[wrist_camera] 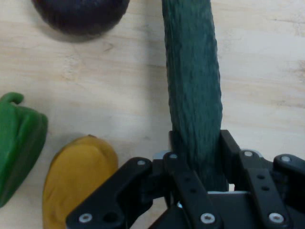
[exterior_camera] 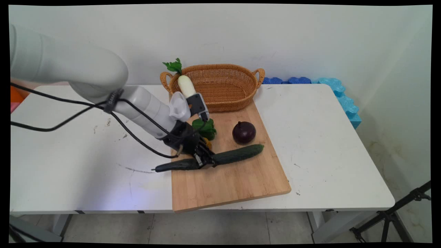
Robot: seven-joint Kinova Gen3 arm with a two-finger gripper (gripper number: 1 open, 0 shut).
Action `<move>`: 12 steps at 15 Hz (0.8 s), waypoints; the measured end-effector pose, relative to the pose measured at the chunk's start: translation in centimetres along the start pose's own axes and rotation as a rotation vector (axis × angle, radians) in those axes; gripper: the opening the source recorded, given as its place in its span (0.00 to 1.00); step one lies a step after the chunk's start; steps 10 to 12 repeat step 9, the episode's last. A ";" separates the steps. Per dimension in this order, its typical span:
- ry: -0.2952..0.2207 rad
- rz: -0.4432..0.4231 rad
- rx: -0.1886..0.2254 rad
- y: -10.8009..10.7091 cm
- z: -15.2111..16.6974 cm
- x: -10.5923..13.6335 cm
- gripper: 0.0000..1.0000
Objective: Place the picked object on the cutting board
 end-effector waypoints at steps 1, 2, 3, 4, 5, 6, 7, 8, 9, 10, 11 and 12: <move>0.000 0.003 -0.002 0.0 0.5 -0.1 0.00; 0.000 0.006 -0.004 -0.1 1.1 -0.2 0.00; -0.001 0.009 -0.005 -0.2 1.6 -0.3 0.00; -0.001 0.012 -0.006 -0.2 1.9 -0.4 1.00; -0.001 0.015 -0.007 -0.2 2.1 -0.5 1.00; -0.001 0.019 -0.008 -0.3 2.4 -0.5 1.00; -0.001 0.025 -0.010 -0.3 2.7 -0.6 1.00; -0.001 0.032 -0.011 -0.4 2.9 -0.7 1.00; -0.001 0.038 -0.012 -0.4 3.0 -0.7 1.00; -0.001 0.038 -0.012 -0.4 3.0 -0.7 1.00; -0.001 0.038 -0.012 -0.4 3.0 -0.7 1.00; -0.001 0.038 -0.012 -0.4 3.0 -0.7 1.00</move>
